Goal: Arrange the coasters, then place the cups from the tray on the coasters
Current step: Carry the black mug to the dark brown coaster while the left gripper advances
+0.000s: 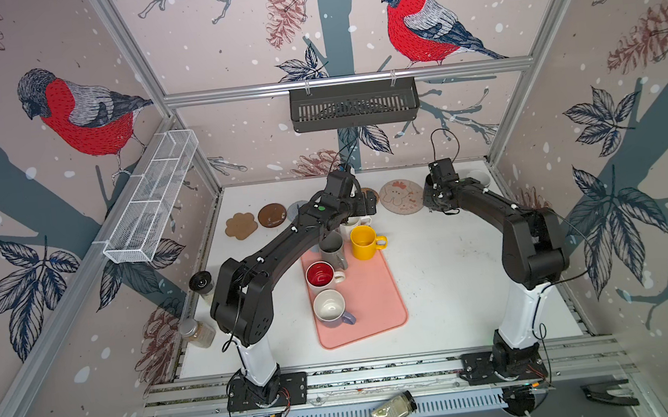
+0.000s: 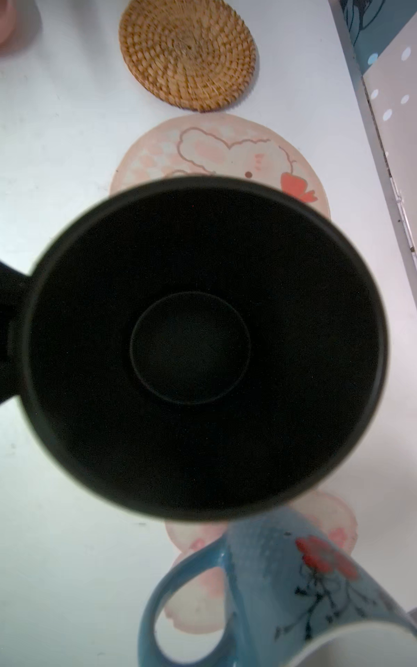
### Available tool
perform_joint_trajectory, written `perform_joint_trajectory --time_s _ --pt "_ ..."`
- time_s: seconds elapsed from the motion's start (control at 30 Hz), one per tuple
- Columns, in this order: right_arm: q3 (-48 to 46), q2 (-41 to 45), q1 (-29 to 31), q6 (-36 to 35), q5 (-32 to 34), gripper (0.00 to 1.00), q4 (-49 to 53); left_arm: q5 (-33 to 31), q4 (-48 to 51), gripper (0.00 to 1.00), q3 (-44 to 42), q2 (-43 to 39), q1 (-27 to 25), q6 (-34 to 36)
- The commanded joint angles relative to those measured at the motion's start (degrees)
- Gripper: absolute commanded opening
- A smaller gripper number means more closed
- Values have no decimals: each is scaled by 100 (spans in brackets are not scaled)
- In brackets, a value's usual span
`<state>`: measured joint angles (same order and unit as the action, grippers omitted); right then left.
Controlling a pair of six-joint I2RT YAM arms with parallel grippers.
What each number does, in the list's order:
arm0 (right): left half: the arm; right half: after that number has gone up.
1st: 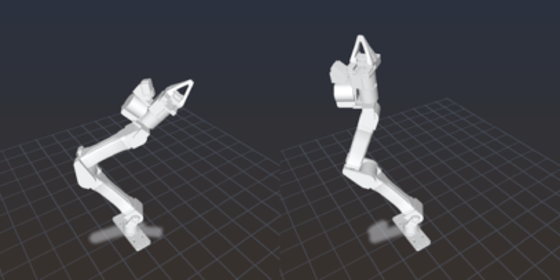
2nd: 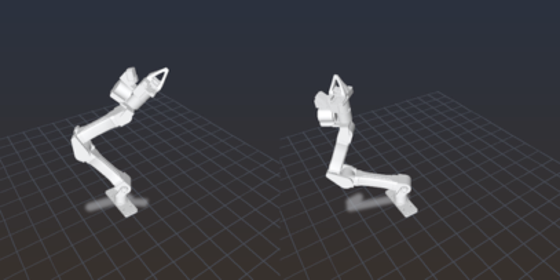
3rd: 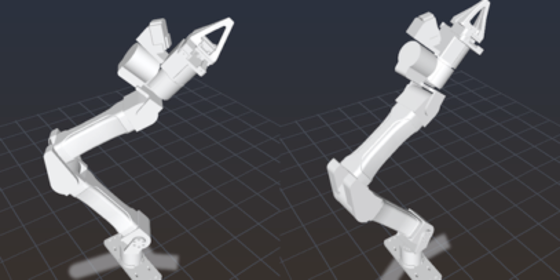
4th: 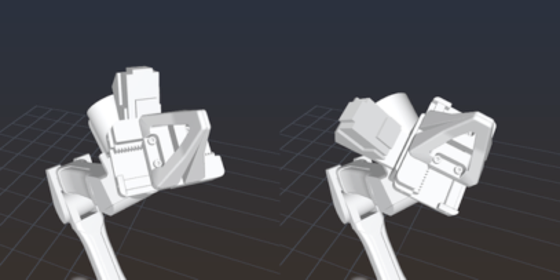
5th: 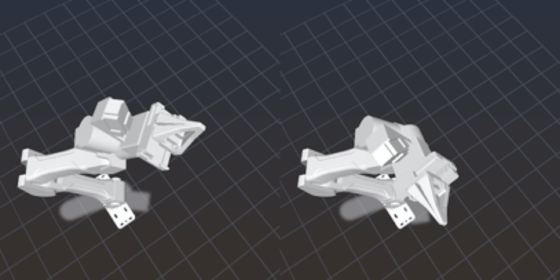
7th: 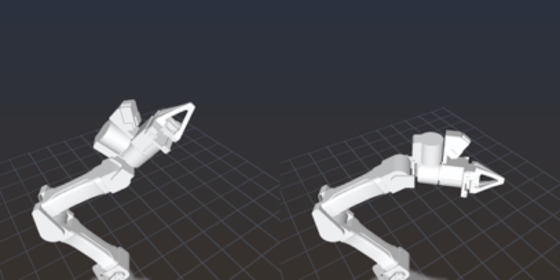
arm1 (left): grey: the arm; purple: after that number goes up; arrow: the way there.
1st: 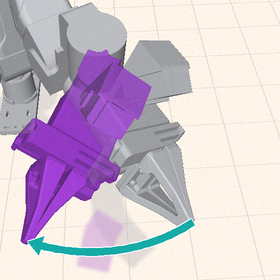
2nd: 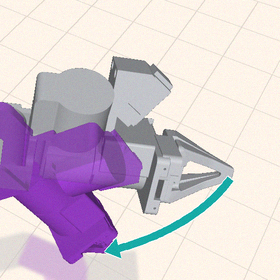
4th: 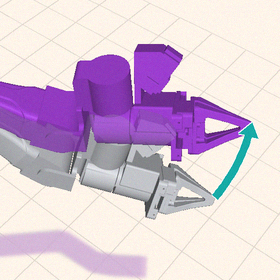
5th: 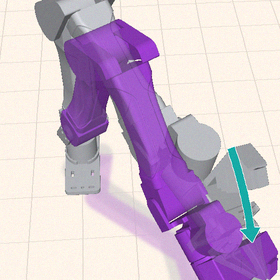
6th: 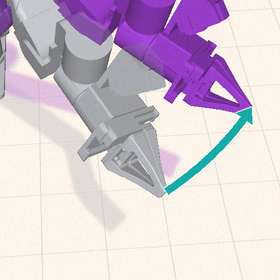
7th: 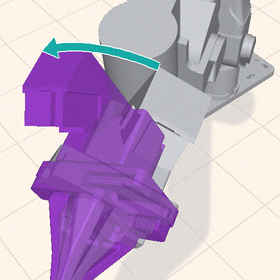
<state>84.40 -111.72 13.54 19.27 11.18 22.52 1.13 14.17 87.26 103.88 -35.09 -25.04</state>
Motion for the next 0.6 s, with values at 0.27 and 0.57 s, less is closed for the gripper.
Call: perform_joint_trajectory --time_s 0.27,0.57 --pt "278 -356 -235 -101 237 0 -618 -174 -429 97 135 212 -59 253" --pt "288 -480 -347 -201 315 0 -670 -174 -483 97 21 187 -75 253"
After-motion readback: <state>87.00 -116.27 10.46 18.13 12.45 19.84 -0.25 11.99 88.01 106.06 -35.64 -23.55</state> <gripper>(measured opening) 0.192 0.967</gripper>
